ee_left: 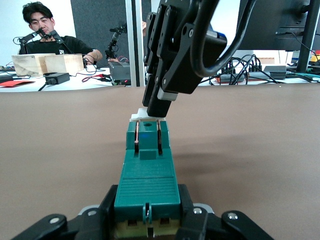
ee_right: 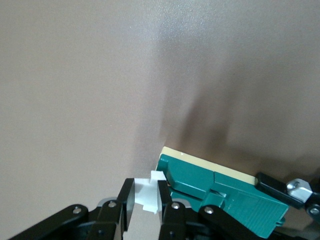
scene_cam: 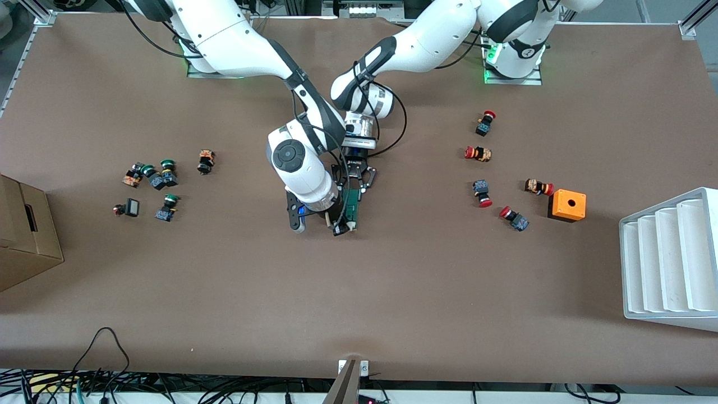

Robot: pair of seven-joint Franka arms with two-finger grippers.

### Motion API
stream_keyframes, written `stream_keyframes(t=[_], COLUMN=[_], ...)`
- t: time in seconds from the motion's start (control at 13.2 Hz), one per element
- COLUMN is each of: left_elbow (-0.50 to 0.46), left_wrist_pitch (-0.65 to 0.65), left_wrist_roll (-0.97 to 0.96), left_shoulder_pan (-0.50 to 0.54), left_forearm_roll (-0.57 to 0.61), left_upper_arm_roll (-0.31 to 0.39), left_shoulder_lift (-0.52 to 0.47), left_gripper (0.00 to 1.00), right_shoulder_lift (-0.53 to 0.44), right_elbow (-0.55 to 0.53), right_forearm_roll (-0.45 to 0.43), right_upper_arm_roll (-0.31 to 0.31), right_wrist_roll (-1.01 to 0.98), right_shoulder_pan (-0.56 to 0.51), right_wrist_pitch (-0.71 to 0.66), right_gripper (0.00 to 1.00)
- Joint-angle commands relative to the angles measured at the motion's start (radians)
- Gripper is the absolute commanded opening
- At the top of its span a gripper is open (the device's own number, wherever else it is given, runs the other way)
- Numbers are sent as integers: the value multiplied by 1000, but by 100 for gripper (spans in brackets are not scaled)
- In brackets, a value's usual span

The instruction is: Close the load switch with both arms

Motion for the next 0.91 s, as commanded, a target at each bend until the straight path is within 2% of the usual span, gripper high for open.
stream_keyframes(t=[0.0, 0.15, 0.23, 0.3, 0.38, 0.53, 0.68, 0.84], left_elbow=[133, 133, 133, 133, 135, 133, 133, 135], left_wrist_pitch=[69, 69, 69, 69, 69, 69, 69, 69], left_wrist_roll=[14, 14, 14, 14, 15, 15, 15, 17], left_shoulder_pan=[-4, -4, -4, -4, -2, -2, -2, -2], left_forearm_roll=[48, 48, 47, 47, 47, 47, 47, 47], left_upper_arm_roll=[10, 10, 10, 10, 10, 10, 10, 10], left_shoulder_lift=[95, 97, 97, 97, 97, 97, 95, 94], left_gripper=[26, 26, 26, 26, 26, 26, 27, 40], right_shoulder_lift=[19, 16, 6, -16, -47, -118, -197, -263], right_elbow=[19, 19, 21, 19, 19, 19, 1, -13], right_forearm_roll=[-11, -11, -11, -8, -11, -12, -17, -19], right_upper_arm_roll=[2, 2, 2, 2, 2, 2, 4, 4], right_wrist_roll=[-1, 0, -1, 0, -1, -47, -183, -355], right_shoulder_pan=[-8, -8, -8, -18, -23, -58, -103, -152], right_wrist_pitch=[-13, -21, -38, -62, -103, -191, -242, -333], right_gripper=[31, 35, 55, 83, 100, 100, 100, 100])
